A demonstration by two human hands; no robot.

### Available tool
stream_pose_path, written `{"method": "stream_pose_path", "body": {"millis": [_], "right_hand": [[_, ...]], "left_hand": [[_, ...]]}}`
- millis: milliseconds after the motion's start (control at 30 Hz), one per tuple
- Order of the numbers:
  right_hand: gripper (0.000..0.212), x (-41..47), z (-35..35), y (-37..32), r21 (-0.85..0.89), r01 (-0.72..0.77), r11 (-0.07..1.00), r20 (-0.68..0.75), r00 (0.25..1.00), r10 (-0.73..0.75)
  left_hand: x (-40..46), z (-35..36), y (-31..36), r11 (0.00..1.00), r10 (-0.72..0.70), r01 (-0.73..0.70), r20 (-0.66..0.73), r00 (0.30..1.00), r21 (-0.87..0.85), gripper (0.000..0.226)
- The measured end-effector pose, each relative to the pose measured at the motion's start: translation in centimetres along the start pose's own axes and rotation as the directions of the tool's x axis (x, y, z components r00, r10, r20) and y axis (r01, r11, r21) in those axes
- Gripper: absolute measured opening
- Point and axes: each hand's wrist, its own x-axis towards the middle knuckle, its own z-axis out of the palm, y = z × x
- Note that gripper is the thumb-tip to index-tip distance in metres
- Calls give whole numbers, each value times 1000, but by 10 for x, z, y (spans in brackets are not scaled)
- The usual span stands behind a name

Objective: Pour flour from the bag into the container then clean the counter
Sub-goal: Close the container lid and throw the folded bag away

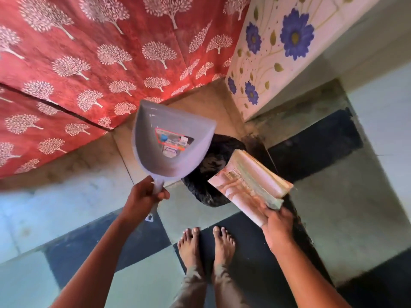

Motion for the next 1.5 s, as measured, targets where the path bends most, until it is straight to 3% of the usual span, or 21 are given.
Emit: {"method": "stream_pose_path", "body": {"millis": [267, 400, 600, 833, 1033, 1133, 1300, 1367, 1500], "right_hand": [[23, 68, 87, 32, -428, 155, 890, 102, 987, -123], [22, 111, 125, 48, -506, 186, 842, 134, 982, -136], [31, 150, 143, 57, -642, 164, 749, 91, 986, -139], [19, 134, 111, 50, -594, 194, 781, 203, 975, -88], [39, 101, 98, 39, -747, 402, 529, 303, 915, -266], [39, 95, 96, 43, -682, 372, 630, 297, 927, -227], [19, 45, 69, 21, -384, 306, 871, 273, 939, -209], [15, 13, 50, -5, -268, 298, 916, 270, 936, -225], [13, -74, -5, -76, -181, 321, 930, 254, 928, -271]], "left_hand": [[27, 28, -13, 972, -98, 87, -39, 994, -218, 22], [36, 45, -26, 959, -105, 74, -99, 990, -274, 24], [36, 66, -49, 982, -99, 69, -168, 981, -177, 14], [20, 73, -47, 994, -90, 75, -192, 977, -83, 5], [19, 74, -38, 998, -70, 67, -245, 967, -18, 4], [15, 78, -37, 998, -55, 59, -260, 964, 7, 9], [-21, 79, -13, 991, 7, 26, -240, 971, 132, 21], [-43, 76, 13, 983, 36, 6, -224, 974, 183, 25], [-107, 67, 95, 964, 112, -68, -160, 981, 258, 12]]}}
